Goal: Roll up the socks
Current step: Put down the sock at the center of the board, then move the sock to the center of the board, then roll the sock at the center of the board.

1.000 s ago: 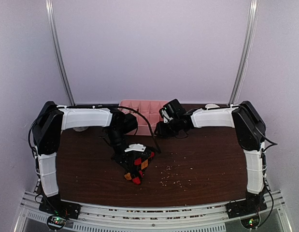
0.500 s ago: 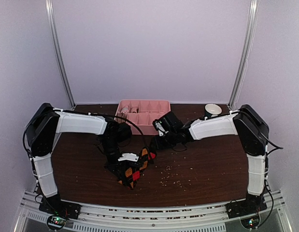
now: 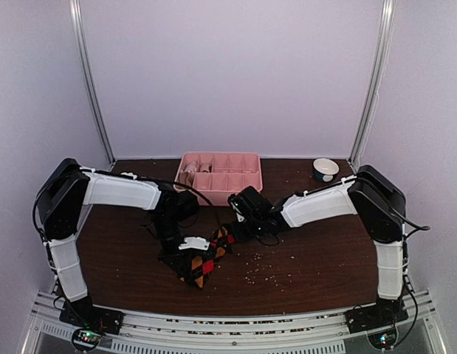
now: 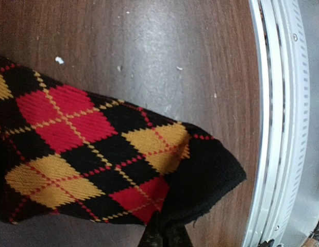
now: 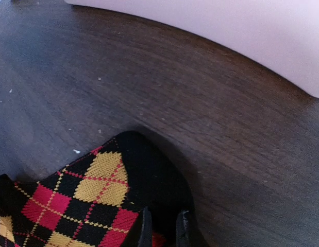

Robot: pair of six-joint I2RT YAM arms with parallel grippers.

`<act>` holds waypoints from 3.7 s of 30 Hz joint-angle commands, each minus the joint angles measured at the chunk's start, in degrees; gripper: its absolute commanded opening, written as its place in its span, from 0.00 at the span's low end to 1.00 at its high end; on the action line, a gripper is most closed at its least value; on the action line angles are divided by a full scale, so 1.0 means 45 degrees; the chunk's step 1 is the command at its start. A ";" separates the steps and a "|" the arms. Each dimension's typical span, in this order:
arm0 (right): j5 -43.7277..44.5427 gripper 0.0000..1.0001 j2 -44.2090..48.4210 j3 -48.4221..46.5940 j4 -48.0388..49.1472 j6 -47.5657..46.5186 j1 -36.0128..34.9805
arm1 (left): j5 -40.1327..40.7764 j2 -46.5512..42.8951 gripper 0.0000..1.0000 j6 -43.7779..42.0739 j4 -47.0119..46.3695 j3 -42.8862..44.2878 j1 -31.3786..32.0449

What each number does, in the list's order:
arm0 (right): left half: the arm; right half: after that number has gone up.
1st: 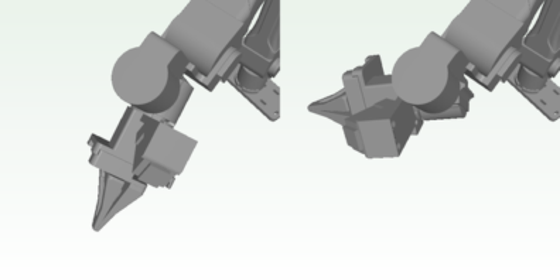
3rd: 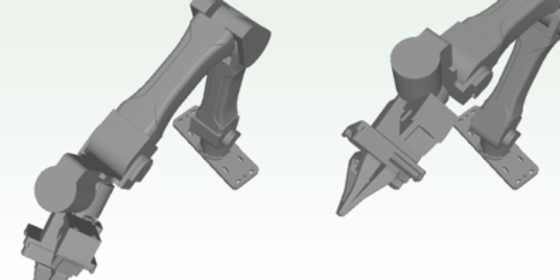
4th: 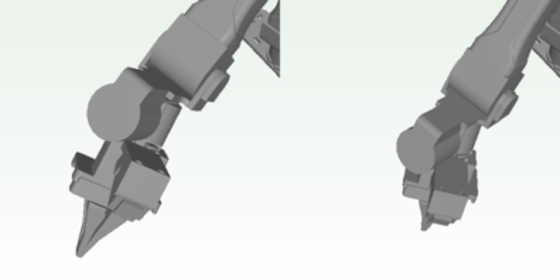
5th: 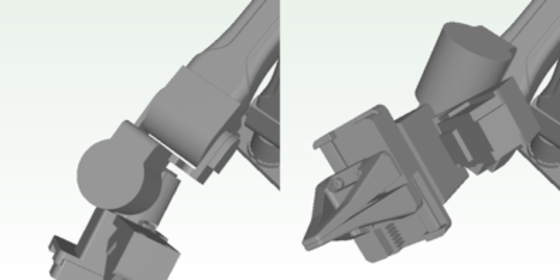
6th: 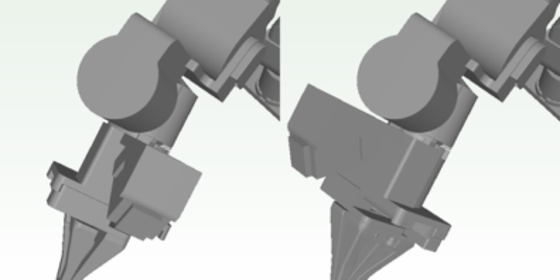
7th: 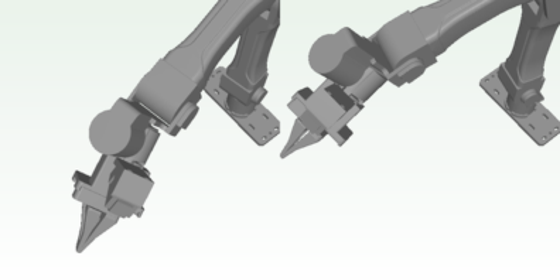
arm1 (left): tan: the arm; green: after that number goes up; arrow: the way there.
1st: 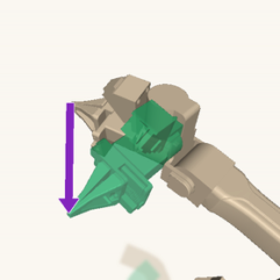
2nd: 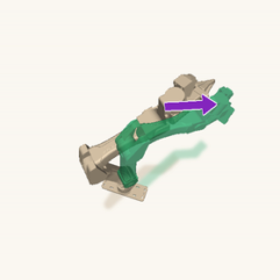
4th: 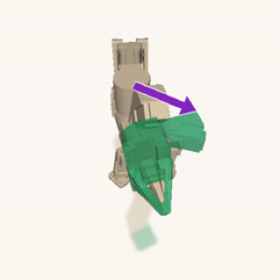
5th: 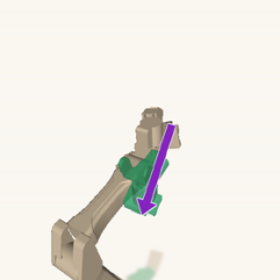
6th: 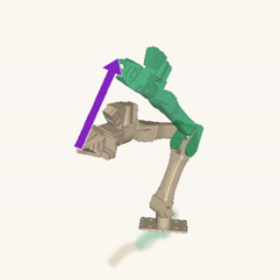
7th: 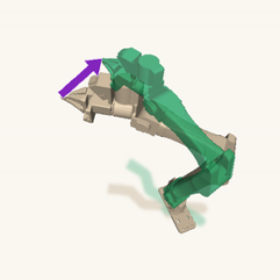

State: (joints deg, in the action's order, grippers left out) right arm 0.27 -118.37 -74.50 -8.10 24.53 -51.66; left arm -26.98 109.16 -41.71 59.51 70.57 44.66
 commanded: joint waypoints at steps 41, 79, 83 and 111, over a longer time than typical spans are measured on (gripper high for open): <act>0.2983 1.00 0.7749 0.5868 0.2580 0.0346 0.2097 | 0.7222 -0.2271 0.95 0.3197 -0.2645 0.2645 0.0101; -0.0173 0.64 0.3710 0.3874 0.2473 0.0446 0.0647 | 0.1708 -0.1780 0.64 -0.0557 -0.5727 -0.0496 0.2259; -0.0166 0.69 0.4783 0.4911 0.2887 0.0091 0.0421 | 0.2217 -0.1362 0.55 -0.1100 -0.6120 -0.0427 0.2509; -0.0286 0.68 0.6876 0.8699 0.5331 -0.0139 -0.0555 | 0.3551 -0.0472 0.45 -0.2064 -0.6486 0.0002 0.2770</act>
State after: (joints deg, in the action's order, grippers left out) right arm -1.72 -87.85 -36.12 13.54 25.02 -53.49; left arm -10.66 107.83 -49.67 30.06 68.60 56.80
